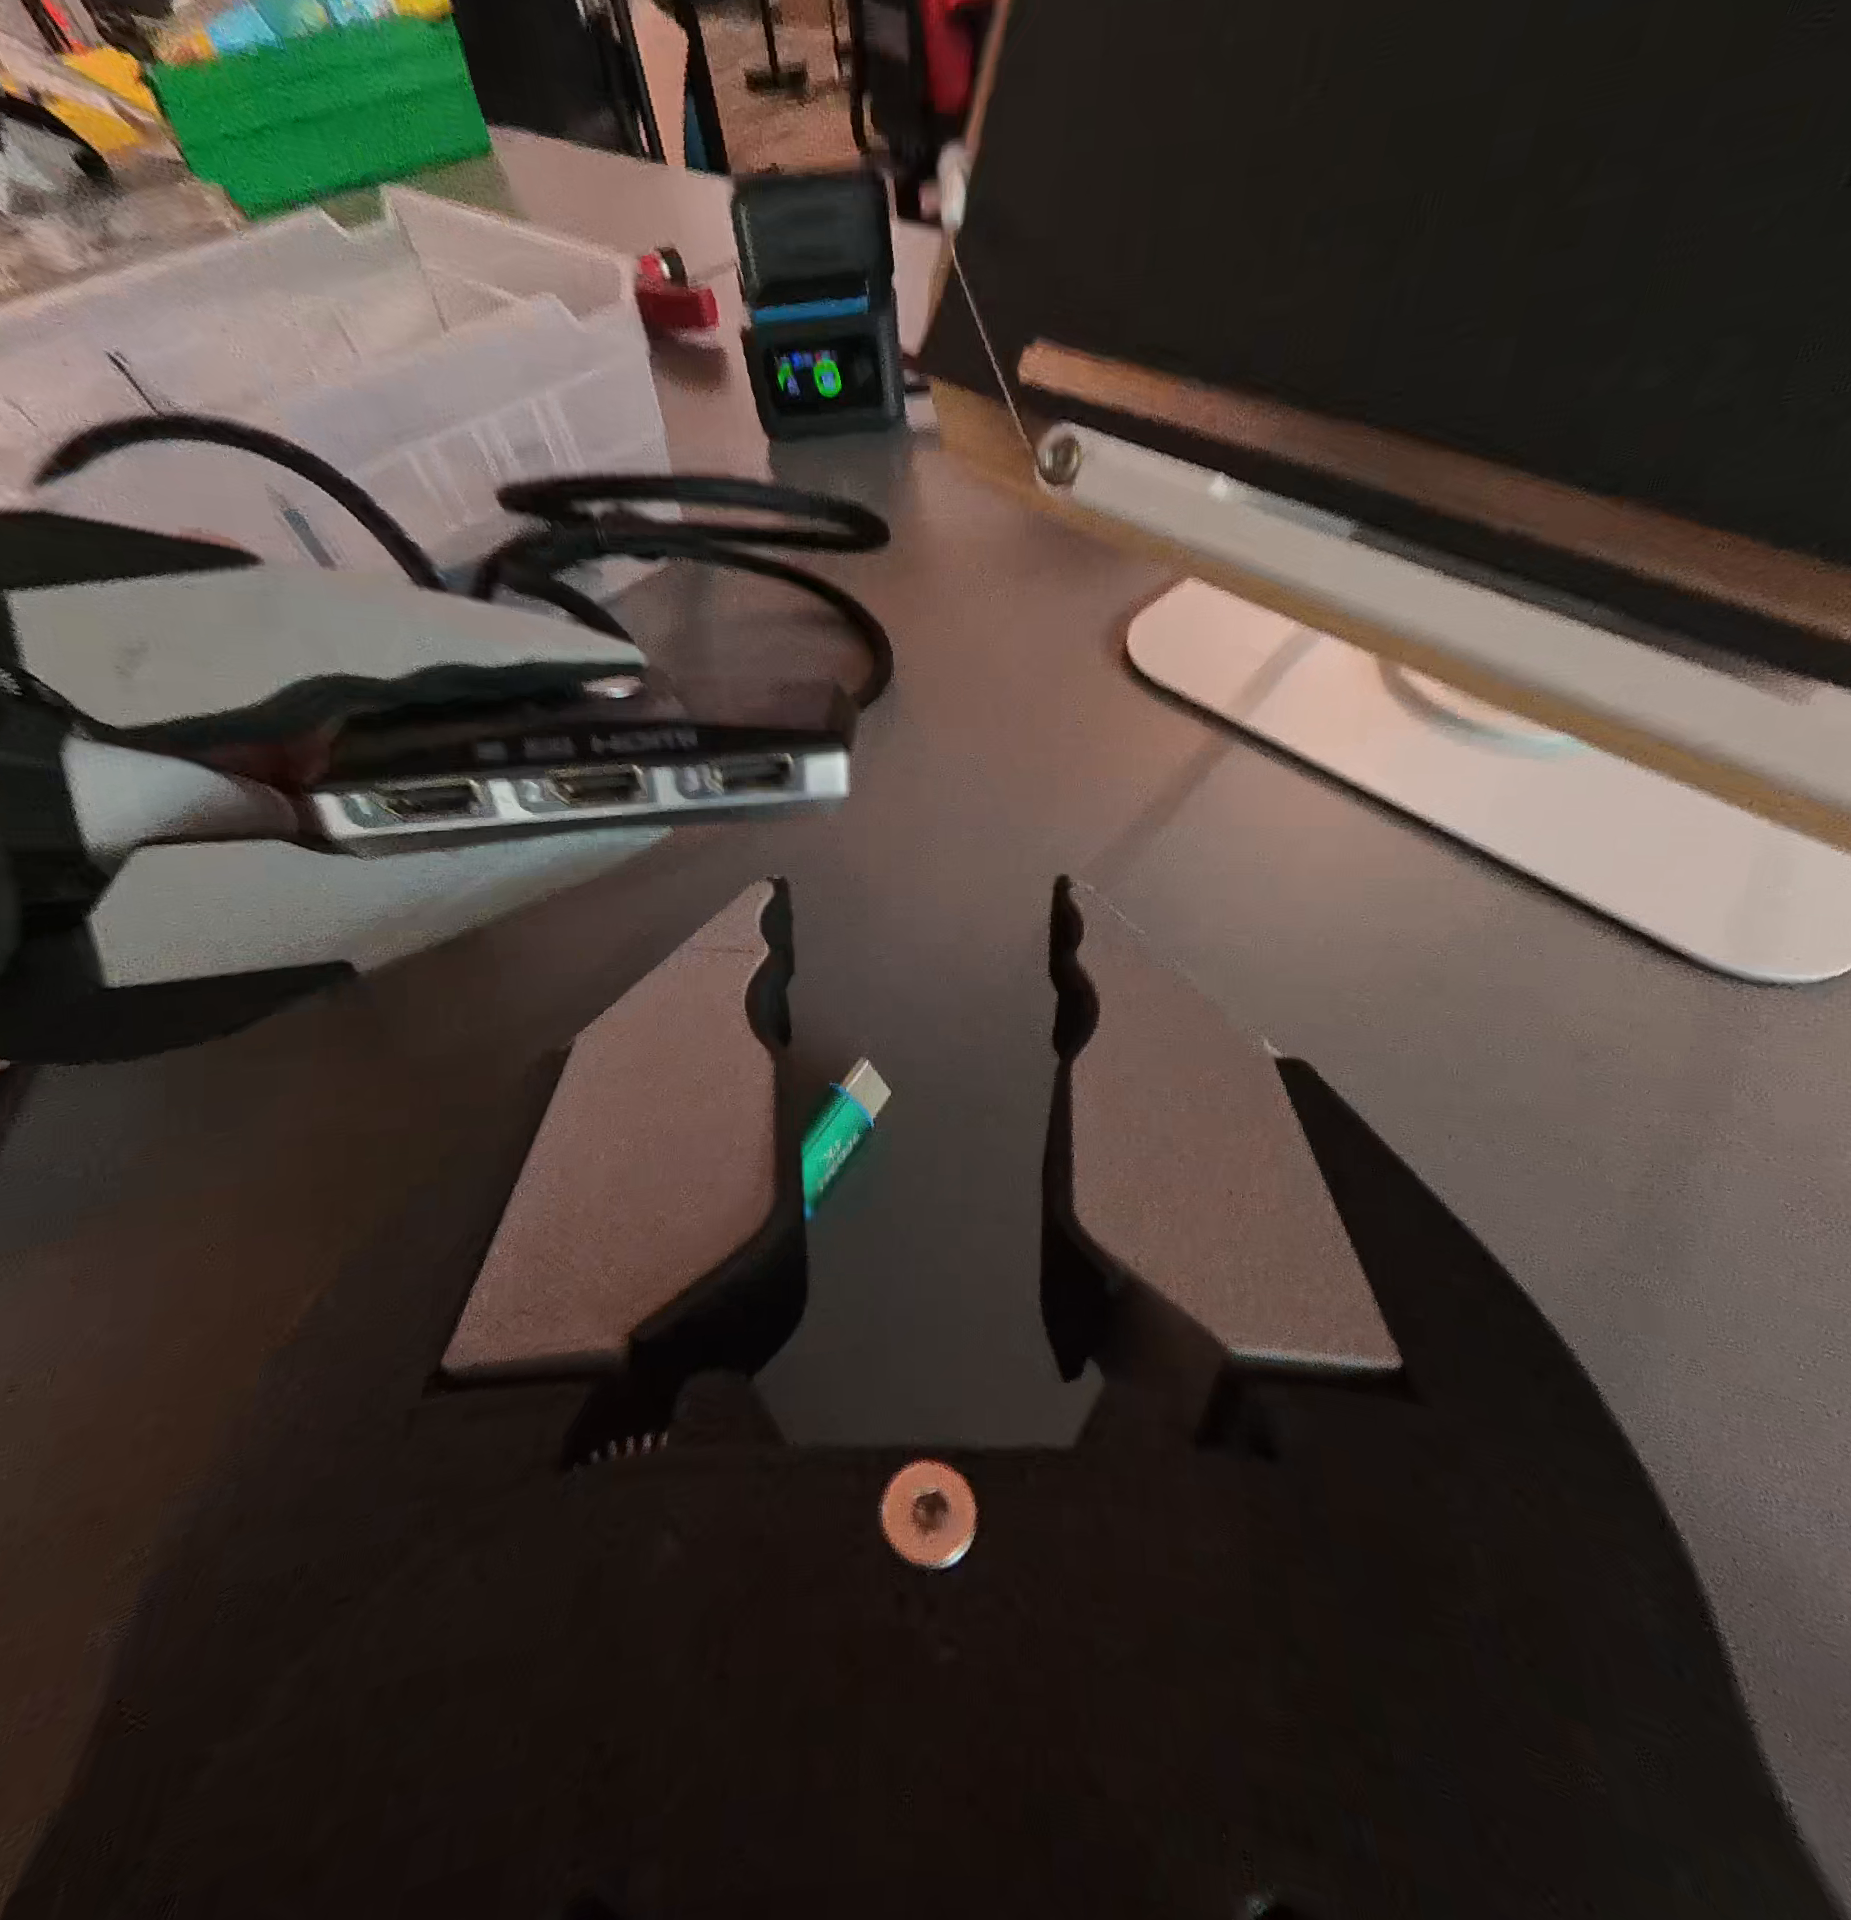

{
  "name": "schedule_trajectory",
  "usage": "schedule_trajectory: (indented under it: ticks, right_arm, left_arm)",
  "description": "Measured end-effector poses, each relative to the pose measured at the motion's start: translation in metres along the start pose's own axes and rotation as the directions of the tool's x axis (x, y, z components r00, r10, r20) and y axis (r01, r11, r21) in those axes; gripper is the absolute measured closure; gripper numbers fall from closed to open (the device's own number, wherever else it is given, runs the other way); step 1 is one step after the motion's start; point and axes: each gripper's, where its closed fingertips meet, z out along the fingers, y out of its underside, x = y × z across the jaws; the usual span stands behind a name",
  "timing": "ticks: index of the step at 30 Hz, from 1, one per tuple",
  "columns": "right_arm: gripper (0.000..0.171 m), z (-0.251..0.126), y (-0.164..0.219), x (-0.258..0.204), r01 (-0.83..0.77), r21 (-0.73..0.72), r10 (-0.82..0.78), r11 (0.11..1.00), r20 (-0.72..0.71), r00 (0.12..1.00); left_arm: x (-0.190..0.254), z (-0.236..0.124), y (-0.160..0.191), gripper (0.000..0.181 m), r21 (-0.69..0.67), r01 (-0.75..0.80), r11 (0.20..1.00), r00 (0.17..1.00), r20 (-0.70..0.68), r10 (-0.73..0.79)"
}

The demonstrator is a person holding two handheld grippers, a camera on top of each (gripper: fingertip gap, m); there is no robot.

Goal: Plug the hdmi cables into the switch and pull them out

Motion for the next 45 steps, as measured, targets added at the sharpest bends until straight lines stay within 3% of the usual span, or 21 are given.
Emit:
schedule_trajectory:
  ticks: [5, 45]
  right_arm:
    - [0.128, -0.007, -0.010, 0.002, -0.081, 0.116, 0.081, 0.990, 0.007, 0.997]
    - [0.138, -0.003, -0.004, -0.013, -0.053, 0.101, 0.052, 0.994, 0.006, 0.999]
  left_arm:
    - [0.004, 0.002, 0.001, 0.153, -0.006, 0.003, 1.000, 1.000, -0.016, -0.003]
    - [0.007, -0.002, -0.003, 0.154, 0.006, -0.041, 0.999, 0.999, -0.006, 0.041]
